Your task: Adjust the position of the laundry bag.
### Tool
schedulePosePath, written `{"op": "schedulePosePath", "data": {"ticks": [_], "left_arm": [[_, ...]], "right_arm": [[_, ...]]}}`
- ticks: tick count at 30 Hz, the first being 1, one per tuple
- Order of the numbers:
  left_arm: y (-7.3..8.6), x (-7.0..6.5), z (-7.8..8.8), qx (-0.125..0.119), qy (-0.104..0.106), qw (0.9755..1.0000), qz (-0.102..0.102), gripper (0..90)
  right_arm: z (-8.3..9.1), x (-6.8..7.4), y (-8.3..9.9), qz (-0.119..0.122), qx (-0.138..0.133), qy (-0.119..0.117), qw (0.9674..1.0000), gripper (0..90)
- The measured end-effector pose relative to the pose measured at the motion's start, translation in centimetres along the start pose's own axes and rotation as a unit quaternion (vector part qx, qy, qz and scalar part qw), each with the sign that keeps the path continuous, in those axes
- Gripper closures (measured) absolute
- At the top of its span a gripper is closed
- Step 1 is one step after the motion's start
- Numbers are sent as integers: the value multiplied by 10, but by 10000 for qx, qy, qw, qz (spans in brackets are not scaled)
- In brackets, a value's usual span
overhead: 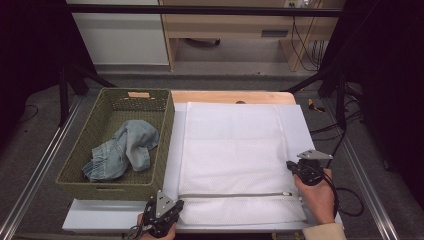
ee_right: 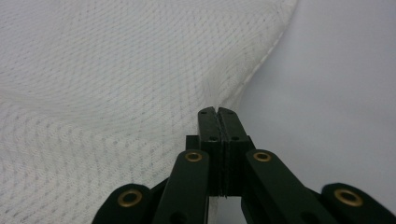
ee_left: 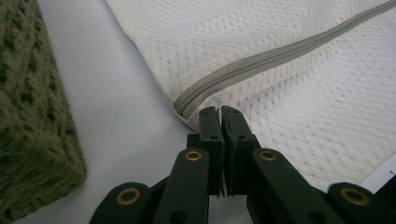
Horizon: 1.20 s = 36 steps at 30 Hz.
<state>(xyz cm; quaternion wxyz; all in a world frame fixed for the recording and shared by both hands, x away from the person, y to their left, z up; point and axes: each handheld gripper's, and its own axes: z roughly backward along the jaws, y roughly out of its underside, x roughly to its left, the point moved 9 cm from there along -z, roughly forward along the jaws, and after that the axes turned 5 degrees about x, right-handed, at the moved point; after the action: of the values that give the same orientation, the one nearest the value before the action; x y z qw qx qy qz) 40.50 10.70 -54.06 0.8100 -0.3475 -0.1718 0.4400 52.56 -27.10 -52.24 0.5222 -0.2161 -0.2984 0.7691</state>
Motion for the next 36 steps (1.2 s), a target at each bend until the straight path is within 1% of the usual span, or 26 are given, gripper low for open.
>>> {"op": "schedulePosePath", "data": {"ticks": [2, 5, 6, 8, 9, 10, 11, 14, 15, 16, 17, 22, 27, 28, 29, 30, 32, 33, 34, 35, 36], "left_arm": [[-2, -1, -2, -20, 12, 10000, -48, 881], [-3, -2, -3, -47, 86, 10000, 8, 884], [-4, -3, -3, -52, 110, 9999, 20, 884], [-4, -3, -4, -59, 137, 9999, 39, 884], [-4, -4, -4, -58, 144, 9999, 27, 884], [-4, -5, -4, -59, 154, 9999, 11, 884], [-5, -6, -4, -59, 163, 9998, 7, 884], [-4, -8, -4, -43, 172, 9998, -39, 885], [-5, -8, -4, -69, 186, 9998, -17, 885], [-5, -9, -5, -75, 190, 9998, -38, 885], [-5, -9, -5, -77, 200, 9998, -33, 885], [-6, -11, -6, -83, 214, 9997, -62, 884], [-6, -11, -6, -103, 230, 9997, -58, 869], [-6, -11, -5, -110, 227, 9997, -56, 856], [-6, -12, -5, -118, 220, 9997, -56, 856], [-7, -12, -5, -135, 206, 9997, -53, 836], [-8, -13, -5, -177, 196, 9996, -59, 780], [-9, -13, -4, -194, 192, 9996, -74, 743], [-10, -14, -4, -249, 202, 9995, -69, 711], [-11, -15, -3, -265, 226, 9994, -45, 666], [-12, -16, -3, -292, 253, 9992, -46, 632]], "right_arm": [[0, -1, 0, 11, -9, 15, 10000, 899], [2, -5, 2, -68, -14, 24, 10000, 899], [2, -7, 2, -58, -9, 40, 10000, 899], [3, -7, 3, -92, -1, 31, 10000, 899], [3, -9, 3, -81, -13, 52, 10000, 899], [3, -10, 3, -138, -5, 67, 9999, 899], [3, -10, 3, -138, -5, 67, 9999, 899], [4, -11, 4, -122, -15, 84, 9999, 898], [4, -12, 4, -130, -9, 96, 9999, 899], [5, -12, 5, -181, -1, 76, 9998, 898], [5, -13, 5, -142, -20, 108, 9998, 898], [6, -14, 6, -218, -8, 90, 9997, 898], [5, -14, 6, -179, -27, 107, 9998, 894], [6, -14, 5, -198, -63, 125, 9997, 854], [6, -14, 5, -198, -63, 125, 9997, 854], [7, -15, 5, -177, -97, 175, 9996, 814], [9, -16, 4, -151, -170, 223, 9995, 737], [11, -17, 4, -179, -216, 259, 9993, 681], [13, -18, 3, -148, -250, 293, 9991, 654], [15, -18, 4, -199, -262, 301, 9990, 629], [17, -18, 4, -170, -287, 318, 9989, 596]]}}
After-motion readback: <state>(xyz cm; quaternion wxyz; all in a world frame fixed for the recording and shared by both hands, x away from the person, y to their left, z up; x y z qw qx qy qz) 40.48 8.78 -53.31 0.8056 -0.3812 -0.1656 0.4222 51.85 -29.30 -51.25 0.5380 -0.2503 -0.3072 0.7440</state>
